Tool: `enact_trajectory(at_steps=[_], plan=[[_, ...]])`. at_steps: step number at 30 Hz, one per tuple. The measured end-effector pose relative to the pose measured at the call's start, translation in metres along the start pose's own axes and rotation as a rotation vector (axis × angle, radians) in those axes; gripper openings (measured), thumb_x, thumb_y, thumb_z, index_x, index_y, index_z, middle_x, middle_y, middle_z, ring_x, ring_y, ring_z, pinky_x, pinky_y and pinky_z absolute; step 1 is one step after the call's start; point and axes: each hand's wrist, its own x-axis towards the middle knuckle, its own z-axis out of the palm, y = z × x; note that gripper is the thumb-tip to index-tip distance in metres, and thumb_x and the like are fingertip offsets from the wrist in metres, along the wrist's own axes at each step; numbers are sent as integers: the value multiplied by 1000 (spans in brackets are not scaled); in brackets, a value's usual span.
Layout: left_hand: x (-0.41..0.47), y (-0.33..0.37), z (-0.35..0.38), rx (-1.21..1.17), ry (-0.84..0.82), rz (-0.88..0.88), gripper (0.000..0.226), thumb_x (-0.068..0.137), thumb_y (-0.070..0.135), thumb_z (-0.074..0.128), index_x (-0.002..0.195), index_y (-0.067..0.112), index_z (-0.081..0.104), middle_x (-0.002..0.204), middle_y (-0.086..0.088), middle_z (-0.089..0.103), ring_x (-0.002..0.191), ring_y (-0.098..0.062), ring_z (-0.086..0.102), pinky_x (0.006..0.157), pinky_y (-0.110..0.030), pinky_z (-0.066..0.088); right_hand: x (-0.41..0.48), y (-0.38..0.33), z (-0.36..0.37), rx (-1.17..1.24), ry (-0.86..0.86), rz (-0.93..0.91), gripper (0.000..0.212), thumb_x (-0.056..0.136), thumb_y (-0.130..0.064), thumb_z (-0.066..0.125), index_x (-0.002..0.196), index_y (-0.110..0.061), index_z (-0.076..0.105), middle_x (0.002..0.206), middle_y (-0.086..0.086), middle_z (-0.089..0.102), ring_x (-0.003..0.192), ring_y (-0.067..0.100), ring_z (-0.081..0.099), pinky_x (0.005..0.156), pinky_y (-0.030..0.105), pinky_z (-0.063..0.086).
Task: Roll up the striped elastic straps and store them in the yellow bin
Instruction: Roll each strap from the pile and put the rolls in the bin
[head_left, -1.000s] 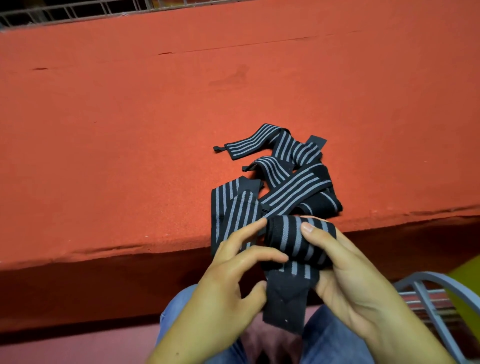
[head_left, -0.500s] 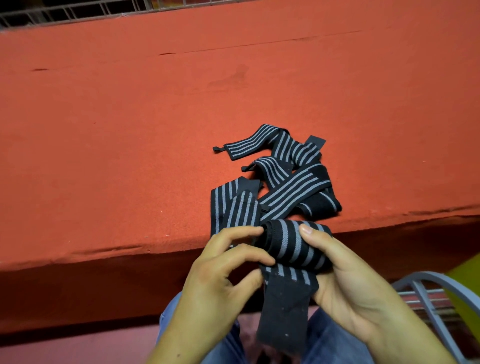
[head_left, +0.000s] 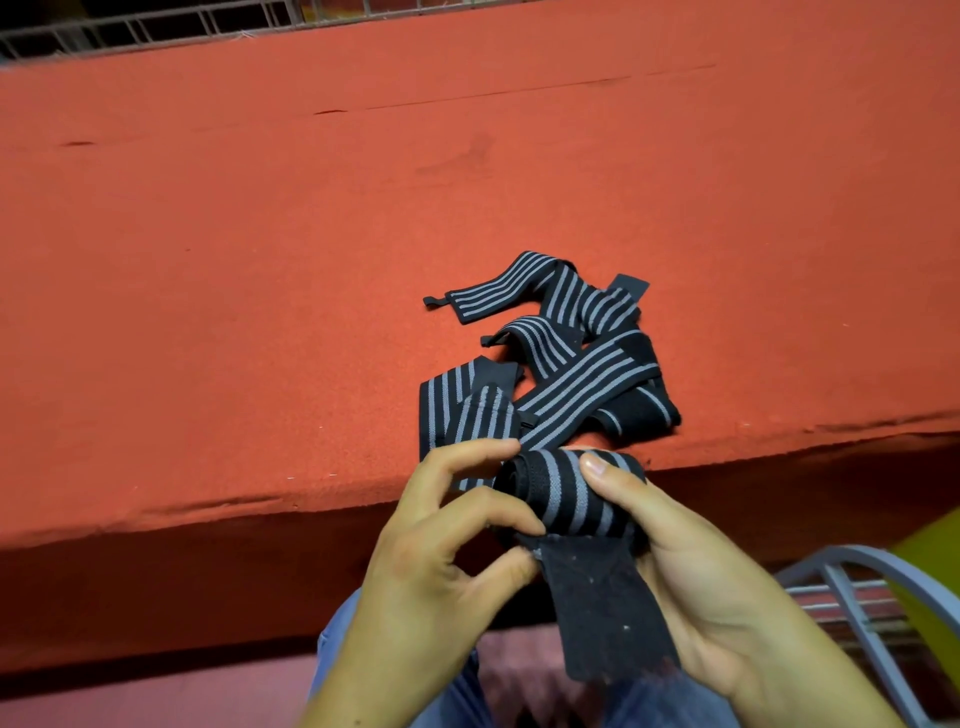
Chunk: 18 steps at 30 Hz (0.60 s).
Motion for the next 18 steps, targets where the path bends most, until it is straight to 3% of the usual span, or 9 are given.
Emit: enact_trajectory(at_steps=[4, 8, 11, 13, 18], plan=[[-1, 0, 0, 18, 16, 10, 16, 75, 28, 71, 88, 37, 71, 137, 15, 59, 130, -17, 59, 103, -18, 43, -1, 1, 3, 8, 18, 17, 46, 83, -29, 74, 125, -10, 74, 117, 24, 77, 94, 33, 78, 72, 38, 65], [0, 2, -3, 57, -3, 47, 19, 76, 26, 71, 90, 37, 73, 141, 14, 58, 131, -22, 58, 100, -31, 50, 0, 2, 2, -3, 0, 52, 43, 94, -32, 72, 132, -13, 72, 127, 24, 73, 110, 34, 73, 88, 42, 59], [-1, 1, -2, 25, -4, 32, 19, 76, 23, 70, 89, 36, 72, 140, 14, 59, 132, -16, 58, 102, -24, 48, -1, 1, 5, -35, 10, 31, 43, 89, -32, 72, 129, -15, 73, 123, 21, 75, 106, 33, 74, 89, 44, 57], [-1, 0, 0, 10, 19, 27, 20, 78, 20, 72, 93, 34, 70, 138, 12, 60, 131, -14, 59, 102, -19, 46, -2, 0, 8, -36, 13, 24, 42, 87, -29, 73, 126, -15, 74, 119, 21, 77, 100, 32, 77, 82, 42, 62], [-4, 0, 1, 19, 27, 11, 46, 75, 8, 82, 109, 36, 67, 134, 9, 62, 129, -18, 61, 102, -20, 46, -8, -1, 13, -37, 22, 49, 35, 78, -30, 75, 111, -21, 82, 118, 16, 78, 100, 26, 78, 73, 37, 63]])
